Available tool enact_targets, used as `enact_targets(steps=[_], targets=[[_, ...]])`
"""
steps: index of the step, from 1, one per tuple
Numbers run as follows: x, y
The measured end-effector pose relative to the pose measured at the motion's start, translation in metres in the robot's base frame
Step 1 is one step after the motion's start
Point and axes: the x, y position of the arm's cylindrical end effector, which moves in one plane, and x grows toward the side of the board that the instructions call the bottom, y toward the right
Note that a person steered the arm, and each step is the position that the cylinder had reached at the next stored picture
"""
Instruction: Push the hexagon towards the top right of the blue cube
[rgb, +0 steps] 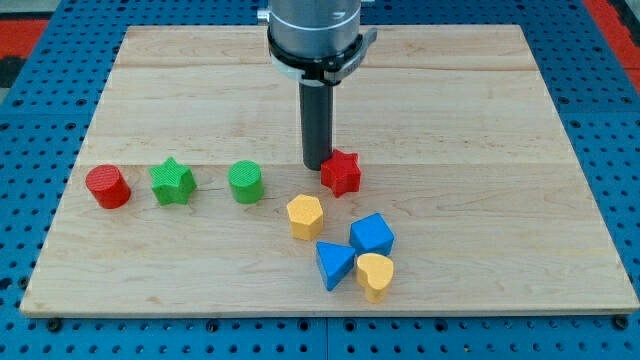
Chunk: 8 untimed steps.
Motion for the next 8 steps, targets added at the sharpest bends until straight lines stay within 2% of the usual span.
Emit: enact_targets(steps=[2,4,6,7,8], targets=[[0.006,-0.001],[0.045,-0.009],[0.044,-0.045],[0.076,-0.068],[0.081,-0.077]])
